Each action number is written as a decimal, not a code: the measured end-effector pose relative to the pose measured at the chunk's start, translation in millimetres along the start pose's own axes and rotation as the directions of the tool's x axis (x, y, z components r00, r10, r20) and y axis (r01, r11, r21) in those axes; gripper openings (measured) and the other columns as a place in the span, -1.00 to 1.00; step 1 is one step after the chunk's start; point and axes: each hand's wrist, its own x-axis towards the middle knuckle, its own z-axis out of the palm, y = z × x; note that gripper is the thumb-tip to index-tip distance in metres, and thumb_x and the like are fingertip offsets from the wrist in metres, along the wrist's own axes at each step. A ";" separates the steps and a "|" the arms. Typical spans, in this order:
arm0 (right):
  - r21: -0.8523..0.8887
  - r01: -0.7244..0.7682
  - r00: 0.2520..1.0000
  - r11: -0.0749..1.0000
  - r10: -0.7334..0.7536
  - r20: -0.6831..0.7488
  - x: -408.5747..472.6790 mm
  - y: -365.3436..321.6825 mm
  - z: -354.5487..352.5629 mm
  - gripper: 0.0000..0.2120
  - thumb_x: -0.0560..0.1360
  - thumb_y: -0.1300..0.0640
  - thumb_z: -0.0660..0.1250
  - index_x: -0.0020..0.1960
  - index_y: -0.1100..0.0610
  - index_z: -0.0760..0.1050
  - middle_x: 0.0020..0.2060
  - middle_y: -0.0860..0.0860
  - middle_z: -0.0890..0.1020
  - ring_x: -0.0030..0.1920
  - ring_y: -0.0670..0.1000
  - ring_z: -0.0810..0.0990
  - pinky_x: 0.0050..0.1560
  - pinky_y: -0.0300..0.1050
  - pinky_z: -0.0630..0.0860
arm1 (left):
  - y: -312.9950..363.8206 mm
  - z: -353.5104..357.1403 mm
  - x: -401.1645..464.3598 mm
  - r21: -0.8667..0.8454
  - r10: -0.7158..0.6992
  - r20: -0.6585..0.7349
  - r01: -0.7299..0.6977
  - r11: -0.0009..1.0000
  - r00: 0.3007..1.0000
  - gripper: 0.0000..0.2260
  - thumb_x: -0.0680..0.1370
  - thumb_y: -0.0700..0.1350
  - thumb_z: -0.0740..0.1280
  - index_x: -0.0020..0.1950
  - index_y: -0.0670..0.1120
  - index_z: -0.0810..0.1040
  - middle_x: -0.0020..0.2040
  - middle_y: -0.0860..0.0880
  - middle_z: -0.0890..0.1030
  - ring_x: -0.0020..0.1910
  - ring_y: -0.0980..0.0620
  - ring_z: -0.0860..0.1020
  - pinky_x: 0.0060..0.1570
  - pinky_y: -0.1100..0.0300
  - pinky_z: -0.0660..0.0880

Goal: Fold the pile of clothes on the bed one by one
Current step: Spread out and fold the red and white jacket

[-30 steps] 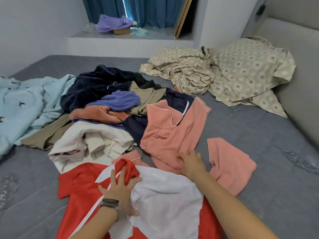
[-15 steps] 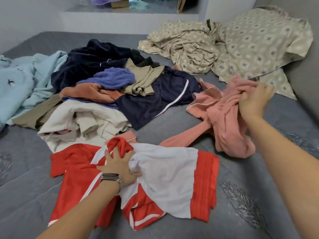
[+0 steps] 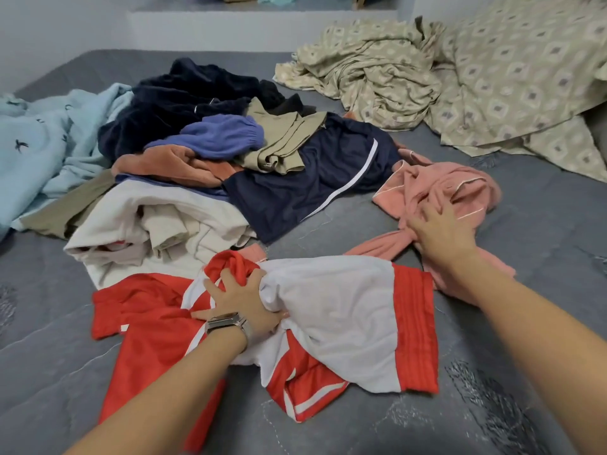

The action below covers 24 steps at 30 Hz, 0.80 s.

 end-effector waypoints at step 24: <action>0.715 0.087 0.996 0.694 -0.062 -0.061 -184.7 -85.9 -11.3 -0.47 0.24 0.16 0.19 0.18 -0.15 0.44 0.15 -0.11 0.49 0.21 0.12 0.50 0.05 -0.06 0.50 | -17.7 -55.4 1.6 0.026 0.318 -0.029 -0.317 0.948 0.948 -0.55 0.45 0.21 0.37 0.30 0.11 0.47 0.49 -0.13 0.10 0.38 -0.23 0.21 0.30 -0.06 0.34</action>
